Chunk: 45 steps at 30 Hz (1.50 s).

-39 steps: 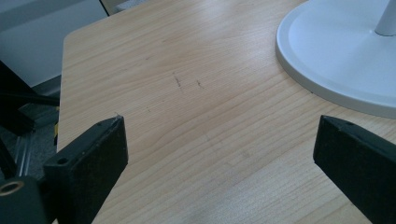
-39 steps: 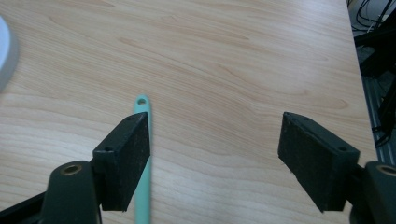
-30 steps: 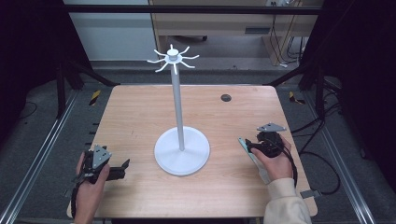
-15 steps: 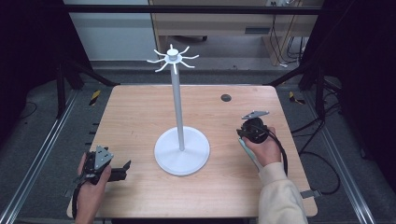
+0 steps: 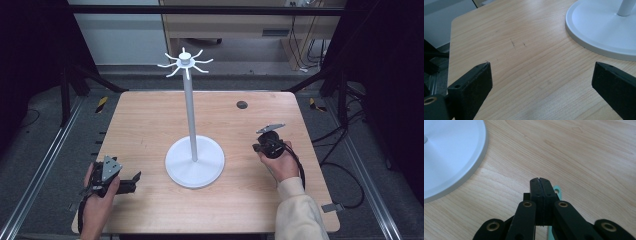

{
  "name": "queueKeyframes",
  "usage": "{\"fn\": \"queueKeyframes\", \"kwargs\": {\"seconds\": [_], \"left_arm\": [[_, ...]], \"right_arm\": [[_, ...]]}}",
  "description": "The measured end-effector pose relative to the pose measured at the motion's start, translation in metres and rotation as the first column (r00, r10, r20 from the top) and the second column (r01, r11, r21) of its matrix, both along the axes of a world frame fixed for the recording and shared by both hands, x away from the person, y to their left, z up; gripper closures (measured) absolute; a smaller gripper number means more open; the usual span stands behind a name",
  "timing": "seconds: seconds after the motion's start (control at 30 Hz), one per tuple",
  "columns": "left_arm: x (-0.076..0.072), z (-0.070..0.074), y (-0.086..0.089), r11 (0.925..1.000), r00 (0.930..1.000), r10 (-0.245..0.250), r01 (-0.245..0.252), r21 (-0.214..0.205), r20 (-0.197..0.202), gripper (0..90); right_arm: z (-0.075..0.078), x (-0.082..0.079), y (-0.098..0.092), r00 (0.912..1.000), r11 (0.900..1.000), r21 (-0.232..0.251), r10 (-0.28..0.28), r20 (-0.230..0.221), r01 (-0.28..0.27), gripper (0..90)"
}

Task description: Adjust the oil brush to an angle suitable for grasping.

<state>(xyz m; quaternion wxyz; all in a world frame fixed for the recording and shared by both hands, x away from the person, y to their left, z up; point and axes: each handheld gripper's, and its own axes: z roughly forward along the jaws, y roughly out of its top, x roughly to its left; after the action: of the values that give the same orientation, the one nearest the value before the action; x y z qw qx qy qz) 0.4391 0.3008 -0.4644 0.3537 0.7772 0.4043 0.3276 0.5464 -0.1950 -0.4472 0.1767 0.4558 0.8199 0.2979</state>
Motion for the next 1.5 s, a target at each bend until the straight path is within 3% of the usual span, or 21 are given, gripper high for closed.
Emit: {"fn": "queueKeyframes", "kwargs": {"seconds": [0.7,1.07,1.27,1.5], "left_arm": [[0.000,0.000,-0.001,1.0000,1.0000,-0.003,0.003,0.002,-0.002,2.7],[0.000,0.000,-0.002,0.9999,0.9999,-0.011,0.011,0.006,-0.004,2.7],[0.000,0.000,-0.001,0.9999,0.9999,-0.010,0.010,0.004,-0.003,2.7],[0.000,-0.001,-0.002,0.9999,0.9999,-0.012,0.012,0.006,-0.004,2.7]], "right_arm": [[-0.026,0.012,0.001,0.9956,0.9954,-0.094,-0.027,-0.089,0.018,90.0],[-0.030,0.013,0.003,0.9935,0.9906,-0.133,-0.044,-0.105,0.030,90.0],[-0.030,0.015,-0.001,0.9914,0.9861,-0.150,-0.087,-0.098,0.072,90.0],[-0.030,0.016,-0.012,0.9855,0.9845,-0.119,-0.141,-0.095,0.129,90.0]]}}
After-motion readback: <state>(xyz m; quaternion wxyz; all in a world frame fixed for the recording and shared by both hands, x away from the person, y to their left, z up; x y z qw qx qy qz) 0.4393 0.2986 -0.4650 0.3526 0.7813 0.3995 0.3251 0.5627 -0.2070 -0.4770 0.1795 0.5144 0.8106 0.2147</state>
